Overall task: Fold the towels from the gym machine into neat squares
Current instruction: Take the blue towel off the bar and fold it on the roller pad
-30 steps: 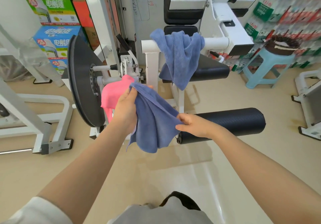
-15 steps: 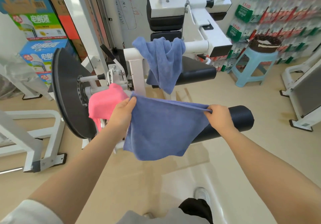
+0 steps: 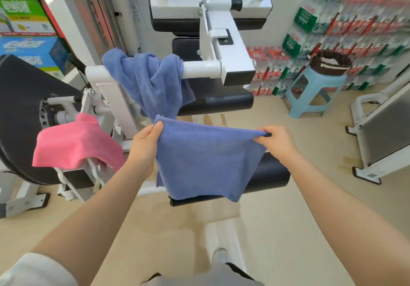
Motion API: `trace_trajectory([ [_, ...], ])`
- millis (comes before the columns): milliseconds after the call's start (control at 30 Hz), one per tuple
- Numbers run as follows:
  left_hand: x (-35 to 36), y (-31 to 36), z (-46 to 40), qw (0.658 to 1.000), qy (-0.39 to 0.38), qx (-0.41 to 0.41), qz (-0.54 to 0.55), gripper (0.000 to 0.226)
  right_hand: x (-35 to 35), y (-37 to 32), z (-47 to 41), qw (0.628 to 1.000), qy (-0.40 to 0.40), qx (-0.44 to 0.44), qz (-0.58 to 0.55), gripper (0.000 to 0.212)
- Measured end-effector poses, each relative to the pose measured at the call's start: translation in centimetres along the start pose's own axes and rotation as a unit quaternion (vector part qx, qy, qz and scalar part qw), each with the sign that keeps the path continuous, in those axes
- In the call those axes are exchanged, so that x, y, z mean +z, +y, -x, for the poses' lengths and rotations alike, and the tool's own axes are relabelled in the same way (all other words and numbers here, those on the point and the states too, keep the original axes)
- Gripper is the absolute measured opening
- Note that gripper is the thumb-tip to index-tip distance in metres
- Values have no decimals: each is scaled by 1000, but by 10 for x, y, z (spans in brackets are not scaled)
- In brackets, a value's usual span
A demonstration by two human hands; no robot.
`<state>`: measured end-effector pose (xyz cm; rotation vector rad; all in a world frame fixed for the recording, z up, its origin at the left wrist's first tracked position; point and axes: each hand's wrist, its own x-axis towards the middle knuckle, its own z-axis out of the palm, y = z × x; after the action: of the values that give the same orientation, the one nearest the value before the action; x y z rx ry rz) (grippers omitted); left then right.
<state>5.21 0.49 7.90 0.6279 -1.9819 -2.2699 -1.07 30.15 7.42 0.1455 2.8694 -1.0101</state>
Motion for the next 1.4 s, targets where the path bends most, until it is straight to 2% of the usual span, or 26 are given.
trace_trajectory([
  [100, 16, -5, -16, 999, 50, -13, 17, 22, -20, 14, -25, 995, -54, 15, -82, 31],
  [167, 25, -8, -24, 997, 77, -14, -2, 20, -31, 22, -38, 973, -116, 37, -198, 17],
  [233, 34, -8, -29, 995, 93, -5, -26, 19, -38, 22, -50, 947, -140, 53, -286, 5],
  [333, 48, 4, -32, 994, 104, 7, -20, 18, -44, 15, -68, 921, -78, 49, -380, 22],
  [400, 55, 11, -36, 996, 78, 41, 17, 21, -50, 8, -78, 888, -32, 35, -458, 26],
  [467, 62, 15, -36, 995, 57, 71, 51, 23, -60, 9, -86, 850, -20, 17, -527, 26],
  [500, 65, 13, -35, 995, 53, 77, 47, 24, -64, 12, -88, 841, -23, 6, -540, 26],
  [600, 70, -4, -29, 996, 55, 65, -16, 25, -65, 32, -83, 865, -57, 2, -498, 24],
  [667, 72, -13, -22, 995, 71, 40, -49, 25, -59, 47, -79, 869, -80, 21, -489, 23],
  [767, 78, -6, -13, 997, 59, 27, -40, 25, -59, 50, -73, 837, -102, 55, -535, 22],
  [900, 78, 5, -5, 998, -34, -56, 3, 23, -72, 42, -58, 775, -195, 100, -592, 25],
  [967, 75, 0, -2, 990, -67, -117, -37, 26, -70, 44, -58, 784, -215, 127, -569, 25],
  [1000, 73, -6, -3, 987, -60, -137, -55, 29, -65, 46, -60, 802, -210, 150, -538, 24],
  [1133, 60, -49, -12, 981, 29, -173, -80, 33, -22, 66, -72, 897, -95, 237, -360, 13],
  [1233, 56, -81, -17, 976, 53, -187, -94, 28, 18, 87, -81, 933, -93, 195, -287, 33],
  [1400, 48, -113, -58, 966, 95, -193, -141, 21, 62, 99, -110, 964, -70, 162, -196, 38],
])
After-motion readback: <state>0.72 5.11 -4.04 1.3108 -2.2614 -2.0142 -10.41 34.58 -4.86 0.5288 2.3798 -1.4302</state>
